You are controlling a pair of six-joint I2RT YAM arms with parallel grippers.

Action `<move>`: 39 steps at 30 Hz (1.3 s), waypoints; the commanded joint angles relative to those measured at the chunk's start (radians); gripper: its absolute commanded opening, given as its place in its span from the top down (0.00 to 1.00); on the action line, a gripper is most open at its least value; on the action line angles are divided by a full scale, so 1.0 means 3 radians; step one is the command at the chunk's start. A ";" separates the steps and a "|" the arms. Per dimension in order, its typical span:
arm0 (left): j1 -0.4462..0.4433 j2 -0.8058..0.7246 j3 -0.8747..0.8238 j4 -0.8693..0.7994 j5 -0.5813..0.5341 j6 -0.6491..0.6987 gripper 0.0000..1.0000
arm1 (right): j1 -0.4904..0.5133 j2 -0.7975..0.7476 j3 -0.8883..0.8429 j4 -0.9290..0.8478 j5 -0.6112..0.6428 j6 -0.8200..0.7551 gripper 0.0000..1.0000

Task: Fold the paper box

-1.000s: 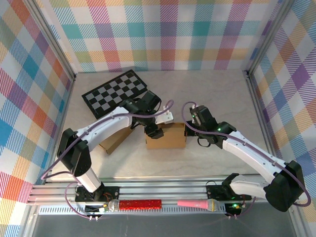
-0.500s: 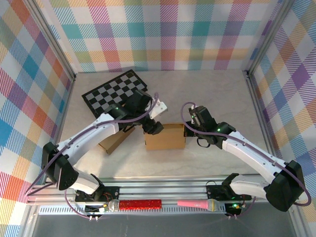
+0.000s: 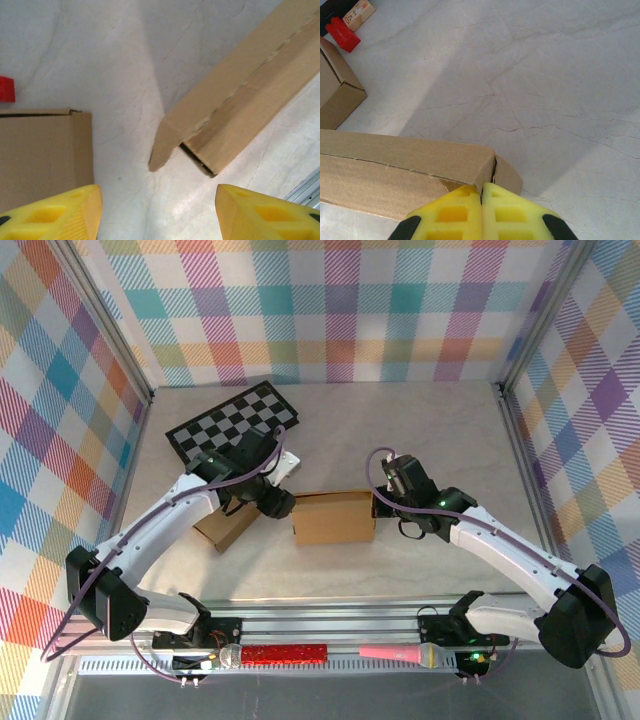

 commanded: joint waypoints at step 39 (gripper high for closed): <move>0.0061 0.0519 0.0414 -0.0263 0.0598 -0.0320 1.00 | 0.0043 0.0154 0.0105 -0.0290 -0.0077 0.0023 1.00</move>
